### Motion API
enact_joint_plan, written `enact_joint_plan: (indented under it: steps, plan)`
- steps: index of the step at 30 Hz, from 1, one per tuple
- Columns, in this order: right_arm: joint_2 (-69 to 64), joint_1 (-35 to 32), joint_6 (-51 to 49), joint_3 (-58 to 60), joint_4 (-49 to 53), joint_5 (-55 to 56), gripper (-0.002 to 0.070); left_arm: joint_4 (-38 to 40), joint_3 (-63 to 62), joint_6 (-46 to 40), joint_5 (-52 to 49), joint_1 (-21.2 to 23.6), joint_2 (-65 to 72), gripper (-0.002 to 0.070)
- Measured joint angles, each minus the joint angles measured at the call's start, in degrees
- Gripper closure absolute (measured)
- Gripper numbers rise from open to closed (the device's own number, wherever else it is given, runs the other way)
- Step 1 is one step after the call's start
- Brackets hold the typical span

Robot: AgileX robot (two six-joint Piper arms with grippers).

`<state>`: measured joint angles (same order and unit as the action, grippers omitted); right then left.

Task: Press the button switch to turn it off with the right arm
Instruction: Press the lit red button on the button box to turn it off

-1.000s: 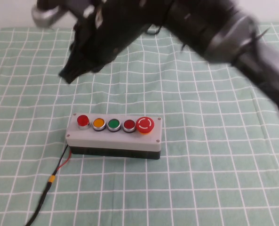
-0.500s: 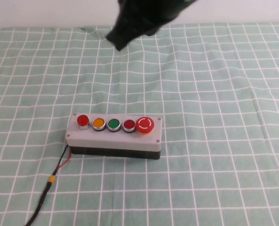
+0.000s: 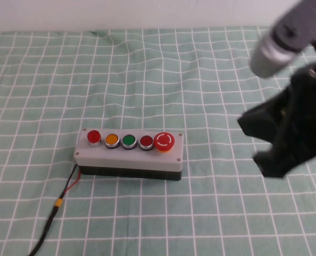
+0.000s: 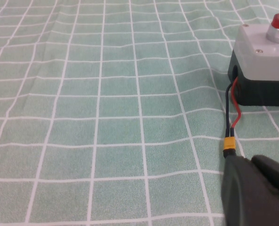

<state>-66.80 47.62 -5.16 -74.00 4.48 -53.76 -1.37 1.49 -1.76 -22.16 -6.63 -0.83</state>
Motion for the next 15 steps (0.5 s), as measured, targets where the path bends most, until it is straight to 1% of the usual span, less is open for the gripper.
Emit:
enact_joint_plan:
  steps: [3, 7, 11, 15]
  plan:
    - [8.5, 0.0, -2.0, 11.0, -0.1, 5.2, 0.0692, 0.0, 0.0, 0.0, 0.0, 0.0, 0.0, 0.0678]
    - [16.1, 0.0, -2.8, 19.7, -0.7, 7.3, 0.0692, 0.0, 0.0, 0.0, 0.0, 0.0, 0.0, 0.0678]
    - [19.8, 0.0, -3.0, 24.6, -0.8, 6.2, 0.0692, 0.0, 0.0, 0.0, 0.0, 0.0, 0.0, 0.0678]
    - [20.3, 0.0, -3.0, 27.4, -0.9, 3.1, 0.0692, 0.0, 0.0, 0.0, 0.0, 0.0, 0.0, 0.0678]
